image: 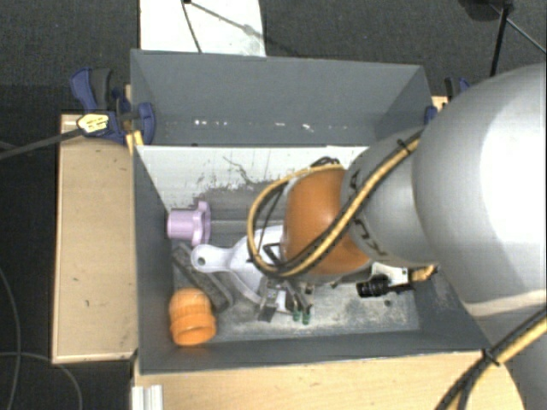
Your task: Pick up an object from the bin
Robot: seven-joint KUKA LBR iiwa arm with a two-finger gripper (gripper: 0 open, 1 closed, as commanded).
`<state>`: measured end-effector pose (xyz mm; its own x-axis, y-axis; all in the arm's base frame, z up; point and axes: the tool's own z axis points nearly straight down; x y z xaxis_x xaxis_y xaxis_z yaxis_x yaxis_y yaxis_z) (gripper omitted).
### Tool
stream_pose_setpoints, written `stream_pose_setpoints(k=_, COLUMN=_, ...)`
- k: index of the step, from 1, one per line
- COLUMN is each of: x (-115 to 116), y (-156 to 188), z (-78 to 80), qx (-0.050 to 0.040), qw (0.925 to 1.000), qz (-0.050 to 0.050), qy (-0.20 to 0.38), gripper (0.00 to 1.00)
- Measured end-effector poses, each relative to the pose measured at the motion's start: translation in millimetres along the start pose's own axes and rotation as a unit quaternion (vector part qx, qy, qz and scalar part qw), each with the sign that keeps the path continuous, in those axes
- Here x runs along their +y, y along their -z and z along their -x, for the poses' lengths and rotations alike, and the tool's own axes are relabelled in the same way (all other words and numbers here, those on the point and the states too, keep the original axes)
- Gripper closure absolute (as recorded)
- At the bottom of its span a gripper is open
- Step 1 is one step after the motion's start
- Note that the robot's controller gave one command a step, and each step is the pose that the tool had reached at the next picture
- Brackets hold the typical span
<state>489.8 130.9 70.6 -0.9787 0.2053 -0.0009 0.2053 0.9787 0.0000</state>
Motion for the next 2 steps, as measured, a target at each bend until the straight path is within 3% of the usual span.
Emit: stream_pose_setpoints(k=2, x=-0.2, y=12.9, z=-0.4, qx=0.0002, qw=1.0000, qz=0.000, qy=-0.001, gripper=1.00)
